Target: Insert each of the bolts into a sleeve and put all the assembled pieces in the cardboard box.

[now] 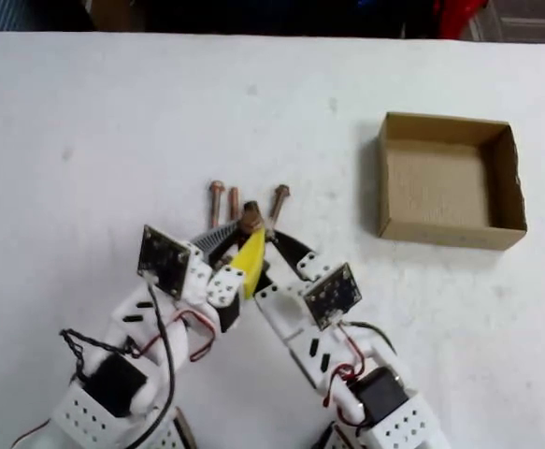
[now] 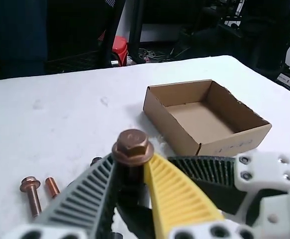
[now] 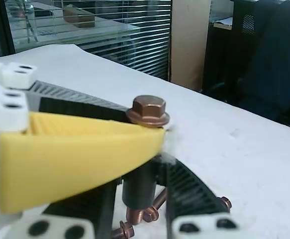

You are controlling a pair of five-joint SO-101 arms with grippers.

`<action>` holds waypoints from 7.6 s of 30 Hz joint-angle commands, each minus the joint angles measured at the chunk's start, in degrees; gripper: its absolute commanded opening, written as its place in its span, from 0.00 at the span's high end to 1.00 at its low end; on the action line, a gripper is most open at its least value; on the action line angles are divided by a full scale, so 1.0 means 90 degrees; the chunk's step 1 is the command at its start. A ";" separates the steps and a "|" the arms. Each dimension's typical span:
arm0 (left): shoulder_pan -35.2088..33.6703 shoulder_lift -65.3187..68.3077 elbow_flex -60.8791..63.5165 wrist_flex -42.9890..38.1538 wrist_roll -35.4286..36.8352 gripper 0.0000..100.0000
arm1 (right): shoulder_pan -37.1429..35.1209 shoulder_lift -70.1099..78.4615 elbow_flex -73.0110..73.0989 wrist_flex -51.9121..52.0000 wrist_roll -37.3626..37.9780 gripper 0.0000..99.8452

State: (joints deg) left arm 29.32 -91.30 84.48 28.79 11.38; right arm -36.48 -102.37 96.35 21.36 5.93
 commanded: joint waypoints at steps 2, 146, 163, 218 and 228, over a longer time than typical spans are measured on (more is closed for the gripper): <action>0.0024 -0.0054 0.0000 -0.0010 0.0039 0.84 | 0.0034 -0.0083 0.0049 -0.0024 0.0078 0.98; -0.3766 -0.1490 0.1387 0.4982 -0.1778 0.98 | 0.4899 1.3954 -1.2122 0.2867 0.1182 0.98; -0.3766 -0.1490 0.1387 0.4972 -0.1778 0.98 | 0.4899 1.5976 -1.3753 0.2877 0.1182 0.98; -0.3766 -0.1490 0.1387 0.4991 -0.1778 0.98 | 0.2330 0.8767 -1.3470 0.8532 0.1133 0.88; -0.3766 -0.1490 0.1387 0.4991 -0.1778 0.98 | 0.1656 0.6979 -1.1233 0.8366 0.1123 0.88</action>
State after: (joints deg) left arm -4.09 -104.04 97.14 73.63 -4.09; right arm -19.34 -35.56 -9.41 96.88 15.96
